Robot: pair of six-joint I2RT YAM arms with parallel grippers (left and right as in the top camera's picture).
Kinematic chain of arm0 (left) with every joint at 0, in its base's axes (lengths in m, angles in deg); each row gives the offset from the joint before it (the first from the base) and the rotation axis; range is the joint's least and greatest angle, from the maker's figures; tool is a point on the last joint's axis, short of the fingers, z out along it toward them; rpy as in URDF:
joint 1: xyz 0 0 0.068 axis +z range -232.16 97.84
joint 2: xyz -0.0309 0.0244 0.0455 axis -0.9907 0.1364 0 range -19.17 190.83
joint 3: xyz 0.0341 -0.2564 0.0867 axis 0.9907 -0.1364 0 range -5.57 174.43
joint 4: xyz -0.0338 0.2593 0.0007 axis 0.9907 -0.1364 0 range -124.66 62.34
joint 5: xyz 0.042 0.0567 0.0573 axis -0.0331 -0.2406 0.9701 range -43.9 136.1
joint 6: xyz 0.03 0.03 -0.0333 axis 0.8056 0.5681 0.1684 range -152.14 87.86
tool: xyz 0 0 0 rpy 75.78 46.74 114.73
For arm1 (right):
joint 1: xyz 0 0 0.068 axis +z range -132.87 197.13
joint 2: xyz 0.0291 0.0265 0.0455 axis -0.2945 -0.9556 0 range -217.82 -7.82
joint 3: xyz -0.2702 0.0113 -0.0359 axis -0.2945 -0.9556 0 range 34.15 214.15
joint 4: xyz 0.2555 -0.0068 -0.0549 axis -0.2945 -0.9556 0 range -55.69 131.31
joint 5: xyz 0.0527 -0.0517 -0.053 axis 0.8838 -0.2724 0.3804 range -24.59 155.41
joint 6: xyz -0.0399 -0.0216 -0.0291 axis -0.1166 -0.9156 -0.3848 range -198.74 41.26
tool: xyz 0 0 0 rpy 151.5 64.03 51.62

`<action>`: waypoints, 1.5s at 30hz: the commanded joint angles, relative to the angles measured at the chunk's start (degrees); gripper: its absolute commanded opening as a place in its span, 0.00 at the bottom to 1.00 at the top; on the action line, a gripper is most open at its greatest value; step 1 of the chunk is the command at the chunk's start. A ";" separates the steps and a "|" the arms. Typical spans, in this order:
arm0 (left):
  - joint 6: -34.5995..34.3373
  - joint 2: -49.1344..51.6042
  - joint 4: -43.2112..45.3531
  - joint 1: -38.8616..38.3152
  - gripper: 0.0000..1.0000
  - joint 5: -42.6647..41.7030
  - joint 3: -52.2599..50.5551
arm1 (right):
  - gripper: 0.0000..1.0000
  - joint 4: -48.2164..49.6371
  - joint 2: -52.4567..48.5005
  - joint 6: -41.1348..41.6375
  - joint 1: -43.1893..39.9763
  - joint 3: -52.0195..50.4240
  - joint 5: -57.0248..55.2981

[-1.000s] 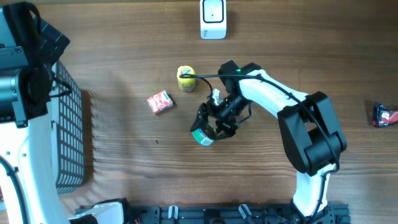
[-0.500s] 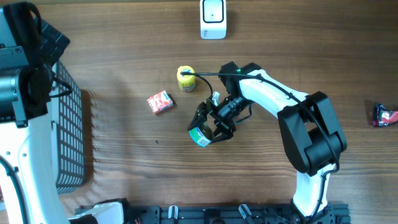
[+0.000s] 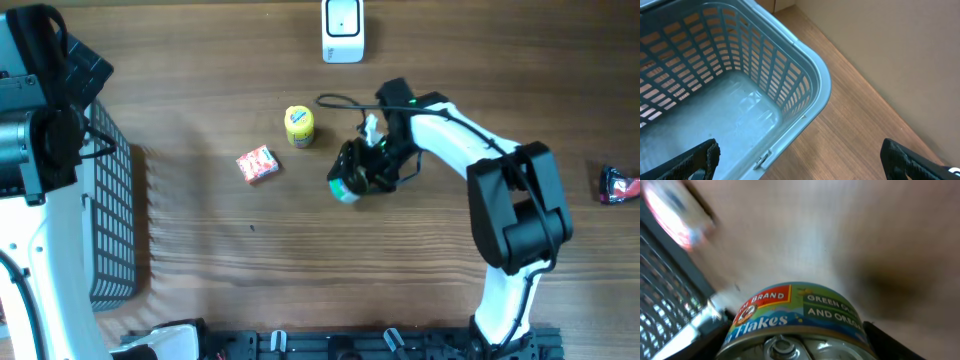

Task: Scan the item barcode
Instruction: 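Move the tin can up to the white scanner, then hold the tin can label in front of the scanner window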

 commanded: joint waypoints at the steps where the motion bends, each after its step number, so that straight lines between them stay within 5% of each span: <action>1: -0.68 -0.20 0.00 0.37 1.00 0.07 -0.31 | 0.52 5.38 -0.85 -0.85 -3.34 1.07 -5.57; 15: -0.50 -0.20 -2.69 0.37 1.00 9.20 -0.31 | 0.52 45.99 -0.85 -6.45 -4.44 2.36 -28.63; 19: -0.55 -0.20 -3.93 0.37 1.00 9.18 -0.31 | 0.59 56.33 -0.87 -7.37 -4.44 2.36 -33.33; 30: -0.52 -0.20 -4.92 0.37 1.00 10.14 -0.31 | 0.57 87.93 -11.21 -10.49 -3.10 2.36 -36.96; 39: -0.55 -0.20 -6.56 0.37 1.00 11.08 -0.31 | 0.57 94.29 -14.05 -24.24 3.65 4.50 -42.16; 45: -0.55 -0.20 -7.65 0.37 1.00 11.10 -0.31 | 0.56 90.12 -21.22 -26.27 3.80 16.22 -42.38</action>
